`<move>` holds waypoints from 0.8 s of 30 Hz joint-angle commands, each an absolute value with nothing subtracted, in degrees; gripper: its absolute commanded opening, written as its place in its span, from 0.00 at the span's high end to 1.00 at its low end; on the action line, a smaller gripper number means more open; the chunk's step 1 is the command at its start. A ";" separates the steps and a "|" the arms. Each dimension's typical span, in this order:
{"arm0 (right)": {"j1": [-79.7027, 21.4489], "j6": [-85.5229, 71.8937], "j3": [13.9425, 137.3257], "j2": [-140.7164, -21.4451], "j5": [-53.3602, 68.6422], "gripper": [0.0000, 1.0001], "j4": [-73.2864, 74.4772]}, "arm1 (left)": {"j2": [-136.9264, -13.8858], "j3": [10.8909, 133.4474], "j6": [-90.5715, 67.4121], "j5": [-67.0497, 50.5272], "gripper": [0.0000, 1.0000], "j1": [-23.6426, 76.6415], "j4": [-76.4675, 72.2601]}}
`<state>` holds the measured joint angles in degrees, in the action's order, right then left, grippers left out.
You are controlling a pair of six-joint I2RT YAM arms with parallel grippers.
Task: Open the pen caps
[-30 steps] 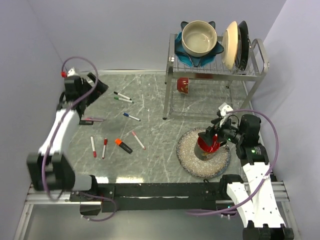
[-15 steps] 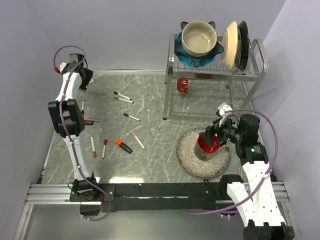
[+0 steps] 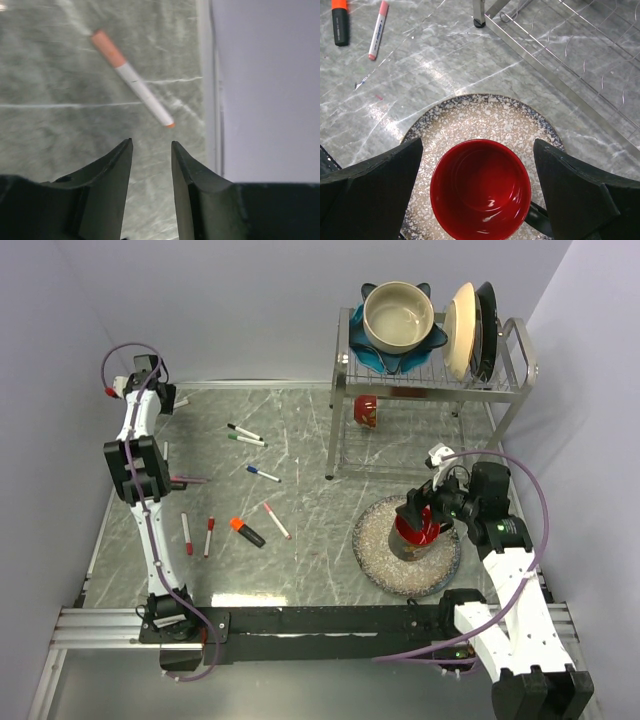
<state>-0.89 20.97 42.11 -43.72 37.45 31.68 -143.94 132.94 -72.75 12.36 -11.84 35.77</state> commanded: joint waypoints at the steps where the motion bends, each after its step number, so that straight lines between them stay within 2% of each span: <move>1: -1.14 21.88 44.74 -44.30 37.00 0.00 31.38 | -145.11 135.80 -76.11 9.41 0.58 -12.74 30.24; 3: -1.14 21.88 44.65 -44.56 36.83 0.00 31.46 | -144.84 133.43 -76.47 8.79 0.63 -13.09 25.68; 4: -1.14 21.88 44.65 -44.65 36.74 0.00 31.55 | -144.67 132.98 -76.20 8.35 0.72 -13.27 24.01; 9: -1.14 22.24 44.91 -45.18 36.83 0.00 31.99 | -147.92 137.02 -77.52 8.00 0.99 -14.15 22.33; 24: -1.14 23.38 45.35 -46.76 38.49 0.00 33.31 | -153.54 137.20 -79.63 8.17 0.99 -15.56 20.83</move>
<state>-0.89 22.39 42.44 -46.44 37.15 33.32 -152.31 134.28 -78.76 8.49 -15.31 22.87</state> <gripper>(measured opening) 0.999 0.015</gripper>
